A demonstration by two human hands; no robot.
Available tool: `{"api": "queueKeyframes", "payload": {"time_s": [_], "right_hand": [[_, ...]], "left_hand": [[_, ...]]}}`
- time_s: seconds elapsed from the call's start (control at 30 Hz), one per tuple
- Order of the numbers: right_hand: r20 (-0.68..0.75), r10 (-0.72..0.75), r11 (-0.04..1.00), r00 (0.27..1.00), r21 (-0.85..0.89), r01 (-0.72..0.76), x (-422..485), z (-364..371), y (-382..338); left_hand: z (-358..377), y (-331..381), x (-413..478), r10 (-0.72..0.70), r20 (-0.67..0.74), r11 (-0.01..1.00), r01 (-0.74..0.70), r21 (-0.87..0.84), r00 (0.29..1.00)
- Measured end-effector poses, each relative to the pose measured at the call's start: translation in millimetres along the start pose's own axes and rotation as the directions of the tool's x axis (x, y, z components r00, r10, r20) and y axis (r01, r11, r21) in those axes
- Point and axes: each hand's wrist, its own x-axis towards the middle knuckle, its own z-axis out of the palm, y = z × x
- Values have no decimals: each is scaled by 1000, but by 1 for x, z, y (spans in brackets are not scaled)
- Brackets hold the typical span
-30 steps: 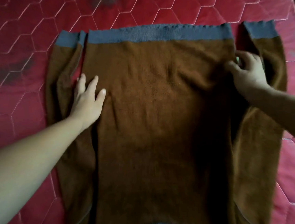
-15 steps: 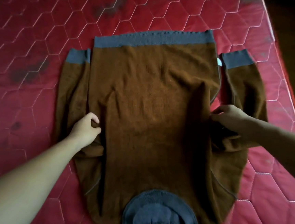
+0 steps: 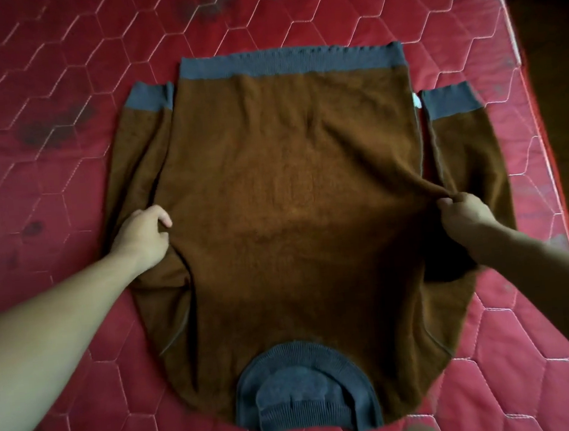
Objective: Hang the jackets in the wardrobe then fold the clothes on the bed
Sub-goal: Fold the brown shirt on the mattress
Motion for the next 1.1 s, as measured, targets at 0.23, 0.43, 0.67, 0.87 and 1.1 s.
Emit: {"api": "queueKeyframes", "payload": {"time_s": [0.23, 0.43, 0.67, 0.87, 1.1], "right_hand": [[192, 39, 998, 981, -54, -29, -8, -3, 13], [311, 55, 933, 949, -354, 62, -17, -15, 28], [71, -3, 994, 997, 111, -5, -9, -7, 12], [-101, -744, 625, 661, -455, 634, -79, 17, 29], [550, -642, 239, 534, -518, 821, -206, 68, 114]], "left_hand": [[8, -12, -3, -11, 129, 998, 20, -63, 992], [5, -26, -5, -67, 262, 998, 68, 7, 963], [6, -28, -5, -34, 176, 984, 64, -168, 984], [25, 9, -70, 428, -249, 900, -386, 201, 869], [107, 6, -213, 679, 261, 627, -727, 279, 686]]}}
